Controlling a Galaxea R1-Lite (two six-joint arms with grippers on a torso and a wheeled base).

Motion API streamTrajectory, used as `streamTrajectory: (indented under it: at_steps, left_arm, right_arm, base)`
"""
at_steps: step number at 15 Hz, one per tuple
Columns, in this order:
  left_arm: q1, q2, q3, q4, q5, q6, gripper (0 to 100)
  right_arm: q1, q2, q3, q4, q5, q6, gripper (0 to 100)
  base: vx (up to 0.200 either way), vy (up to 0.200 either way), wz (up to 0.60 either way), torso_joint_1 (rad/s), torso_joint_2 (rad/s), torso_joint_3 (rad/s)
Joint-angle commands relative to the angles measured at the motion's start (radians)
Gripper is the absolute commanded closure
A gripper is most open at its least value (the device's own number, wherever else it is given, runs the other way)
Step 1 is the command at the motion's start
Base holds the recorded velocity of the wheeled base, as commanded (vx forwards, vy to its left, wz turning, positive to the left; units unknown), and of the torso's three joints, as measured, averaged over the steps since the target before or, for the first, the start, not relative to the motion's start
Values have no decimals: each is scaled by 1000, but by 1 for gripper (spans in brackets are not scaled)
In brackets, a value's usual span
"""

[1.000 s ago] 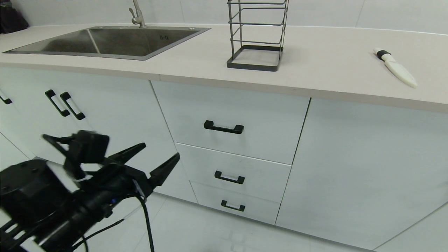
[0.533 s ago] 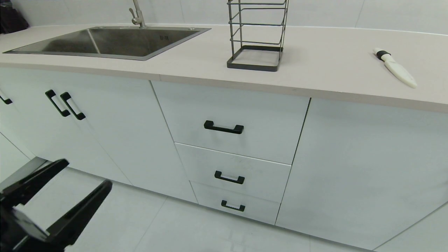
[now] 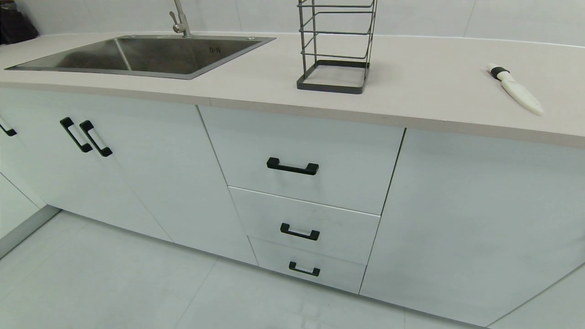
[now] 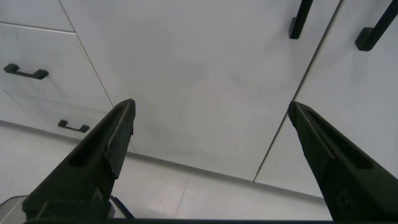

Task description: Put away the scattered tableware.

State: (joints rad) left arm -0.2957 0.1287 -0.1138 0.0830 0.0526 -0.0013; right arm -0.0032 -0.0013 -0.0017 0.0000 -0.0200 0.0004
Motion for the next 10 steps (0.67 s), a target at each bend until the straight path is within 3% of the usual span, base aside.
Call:
streamTrajectory:
  at_steps: [1, 4, 7, 9, 10]
  left_arm:
    - [4, -116, 51, 0, 33, -17, 0]
    - [7, -106, 26, 1, 104, -19, 0]
    - [58, 103, -184, -3, 98, -16, 0]
    - [84, 94, -132, -3, 104, -5, 0]
    - [153, 77, -86, -5, 105, 33, 0]
  right_arm:
    - [0, 1, 0, 0, -1, 0, 0]
    - [-1, 1, 0, 0, 0, 0, 0]
    - [0, 1, 0, 0, 0, 0, 0]
    - [0, 1, 0, 0, 0, 0, 0]
    - [0, 1, 0, 0, 0, 0, 0]
  base:
    - [0, 0, 0, 0, 0, 0]
    - [0, 0, 0, 0, 0, 0]
    - [0, 0, 0, 0, 0, 0]
    - [0, 0, 0, 0, 0, 0]
    - [0, 0, 0, 0, 0, 0]
